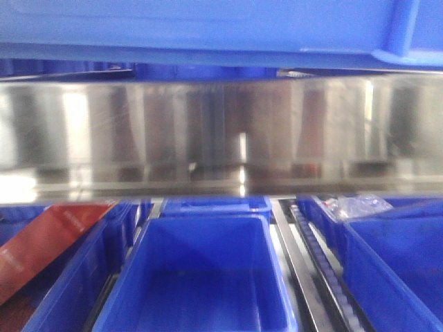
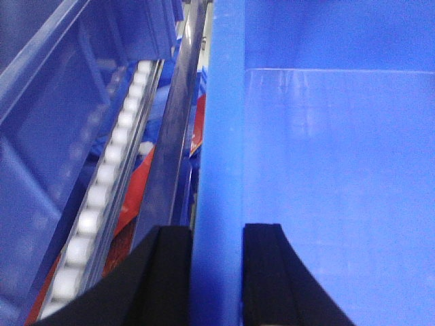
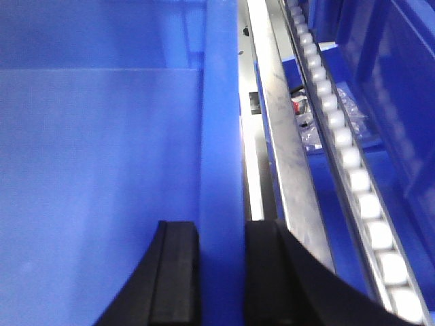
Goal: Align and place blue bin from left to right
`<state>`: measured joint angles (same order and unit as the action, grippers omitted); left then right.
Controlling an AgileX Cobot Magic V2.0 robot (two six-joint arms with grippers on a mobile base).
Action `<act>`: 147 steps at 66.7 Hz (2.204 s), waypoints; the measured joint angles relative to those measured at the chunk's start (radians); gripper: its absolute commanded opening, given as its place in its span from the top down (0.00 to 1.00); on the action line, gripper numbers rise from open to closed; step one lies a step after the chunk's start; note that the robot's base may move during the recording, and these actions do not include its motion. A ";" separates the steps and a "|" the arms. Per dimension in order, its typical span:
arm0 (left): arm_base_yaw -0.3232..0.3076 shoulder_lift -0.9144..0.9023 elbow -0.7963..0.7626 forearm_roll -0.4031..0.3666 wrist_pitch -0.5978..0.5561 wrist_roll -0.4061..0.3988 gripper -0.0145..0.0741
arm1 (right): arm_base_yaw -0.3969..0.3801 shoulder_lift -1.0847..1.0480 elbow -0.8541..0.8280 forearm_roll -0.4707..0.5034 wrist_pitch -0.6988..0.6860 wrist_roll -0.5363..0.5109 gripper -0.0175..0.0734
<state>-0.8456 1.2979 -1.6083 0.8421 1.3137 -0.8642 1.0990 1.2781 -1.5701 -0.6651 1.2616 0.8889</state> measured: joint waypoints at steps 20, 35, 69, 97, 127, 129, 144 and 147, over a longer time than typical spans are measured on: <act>0.000 0.000 0.000 0.000 0.000 0.000 0.96 | 0.000 0.000 0.000 0.000 0.000 0.000 0.99; 0.000 0.000 0.000 0.000 0.000 0.000 0.96 | 0.000 0.000 0.000 0.000 0.000 0.000 0.99; 0.000 0.000 0.000 0.000 0.000 0.000 0.96 | 0.000 0.000 0.000 0.000 0.000 0.000 0.99; 0.000 0.000 0.000 0.000 0.000 0.000 0.96 | 0.000 0.000 0.000 0.000 0.000 0.000 0.99; 0.000 0.000 0.000 0.000 0.000 0.000 0.96 | 0.000 0.000 0.000 0.000 0.000 0.000 0.99; 0.000 0.000 0.000 0.000 0.000 0.000 0.96 | 0.000 0.000 0.000 0.000 0.000 0.000 0.99; 0.000 0.000 0.000 0.000 0.000 0.000 0.96 | 0.000 0.000 0.000 0.000 0.000 0.000 0.99; 0.000 0.000 0.000 0.000 0.000 0.000 0.96 | 0.000 0.000 0.000 0.000 0.000 0.000 0.99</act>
<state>-0.8456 1.2979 -1.6083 0.8421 1.3137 -0.8642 1.0990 1.2781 -1.5701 -0.6651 1.2616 0.8889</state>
